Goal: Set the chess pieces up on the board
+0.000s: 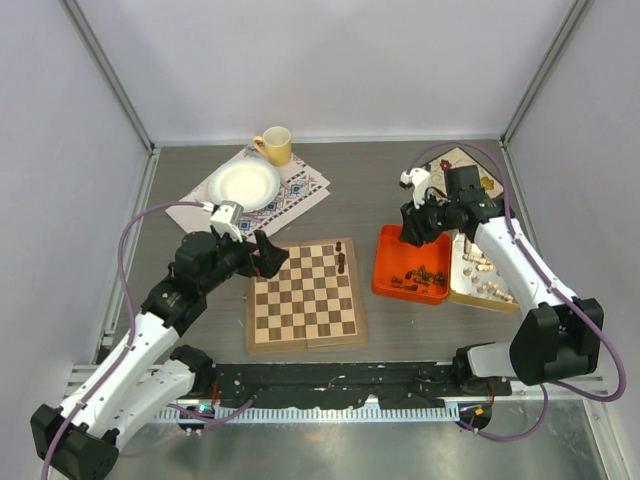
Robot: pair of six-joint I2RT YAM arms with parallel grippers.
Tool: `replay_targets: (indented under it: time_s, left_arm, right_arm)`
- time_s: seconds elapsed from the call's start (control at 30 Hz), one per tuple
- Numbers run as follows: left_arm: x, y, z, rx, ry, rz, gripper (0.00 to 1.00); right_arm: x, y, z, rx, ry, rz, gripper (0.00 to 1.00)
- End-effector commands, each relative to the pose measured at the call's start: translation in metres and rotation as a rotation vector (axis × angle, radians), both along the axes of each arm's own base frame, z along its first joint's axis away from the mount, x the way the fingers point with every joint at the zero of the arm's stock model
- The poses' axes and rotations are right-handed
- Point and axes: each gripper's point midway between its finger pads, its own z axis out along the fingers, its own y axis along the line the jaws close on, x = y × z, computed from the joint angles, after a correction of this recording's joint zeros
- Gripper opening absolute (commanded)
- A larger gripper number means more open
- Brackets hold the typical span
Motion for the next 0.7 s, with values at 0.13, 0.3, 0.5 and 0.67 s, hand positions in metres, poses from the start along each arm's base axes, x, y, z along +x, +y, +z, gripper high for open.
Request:
replay_targets:
  time_s: [0.13, 0.3, 0.5, 0.67]
  left_arm:
    - [0.006, -0.02, 0.018, -0.106, -0.029, -0.058, 1.0]
    - [0.008, -0.022, 0.01, -0.116, -0.012, -0.053, 1.0]
    - [0.006, -0.021, 0.0, -0.114, 0.01, -0.048, 1.0]
    - [0.004, -0.019, -0.003, -0.118, 0.009, -0.042, 0.99]
  right_arm:
    - [-0.015, -0.025, -0.054, -0.14, 0.132, -0.065, 0.4]
    - [-0.024, -0.025, -0.073, -0.15, 0.206, -0.051, 0.38]
    - [-0.036, -0.024, -0.092, -0.188, 0.264, -0.024, 0.37]
    - [-0.041, -0.024, -0.107, -0.243, 0.287, -0.018, 0.37]
